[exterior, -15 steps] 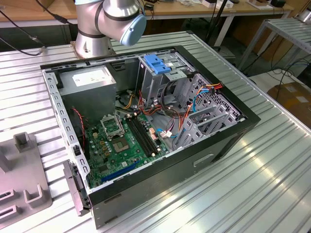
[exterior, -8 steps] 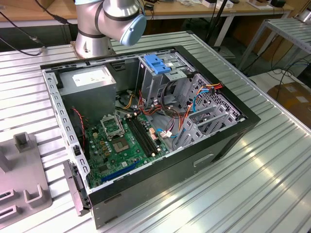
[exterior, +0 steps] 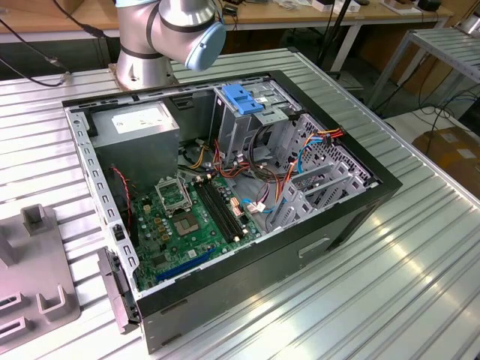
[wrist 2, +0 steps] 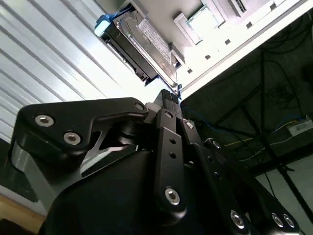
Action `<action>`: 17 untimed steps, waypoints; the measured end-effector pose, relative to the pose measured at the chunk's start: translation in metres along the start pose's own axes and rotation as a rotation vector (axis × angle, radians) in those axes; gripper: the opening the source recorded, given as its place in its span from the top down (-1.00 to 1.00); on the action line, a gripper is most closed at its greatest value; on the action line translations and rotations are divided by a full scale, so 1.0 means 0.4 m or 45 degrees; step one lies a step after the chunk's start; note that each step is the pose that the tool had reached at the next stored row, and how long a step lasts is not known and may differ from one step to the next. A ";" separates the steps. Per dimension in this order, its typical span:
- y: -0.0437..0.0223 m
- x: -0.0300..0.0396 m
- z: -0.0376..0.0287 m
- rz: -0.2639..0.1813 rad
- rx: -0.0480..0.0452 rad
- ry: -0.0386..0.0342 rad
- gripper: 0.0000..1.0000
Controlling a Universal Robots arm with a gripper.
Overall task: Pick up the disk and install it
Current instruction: 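Pick up the disk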
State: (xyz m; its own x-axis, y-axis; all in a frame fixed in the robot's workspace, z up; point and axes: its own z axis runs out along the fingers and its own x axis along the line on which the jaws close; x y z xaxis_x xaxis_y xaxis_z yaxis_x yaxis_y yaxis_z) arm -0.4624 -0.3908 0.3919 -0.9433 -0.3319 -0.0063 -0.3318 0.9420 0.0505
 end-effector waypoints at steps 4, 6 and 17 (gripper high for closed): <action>0.000 0.000 0.002 -0.115 -0.001 0.0059 0.80; 0.000 0.000 0.003 -0.186 -0.001 0.0095 0.80; -0.001 0.000 0.009 -0.543 -0.003 0.0280 0.80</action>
State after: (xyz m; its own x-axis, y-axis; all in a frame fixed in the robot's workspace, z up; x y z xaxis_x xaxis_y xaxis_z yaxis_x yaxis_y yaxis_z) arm -0.4623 -0.3909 0.3881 -0.7211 -0.6928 -0.0058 -0.6922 0.7200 0.0501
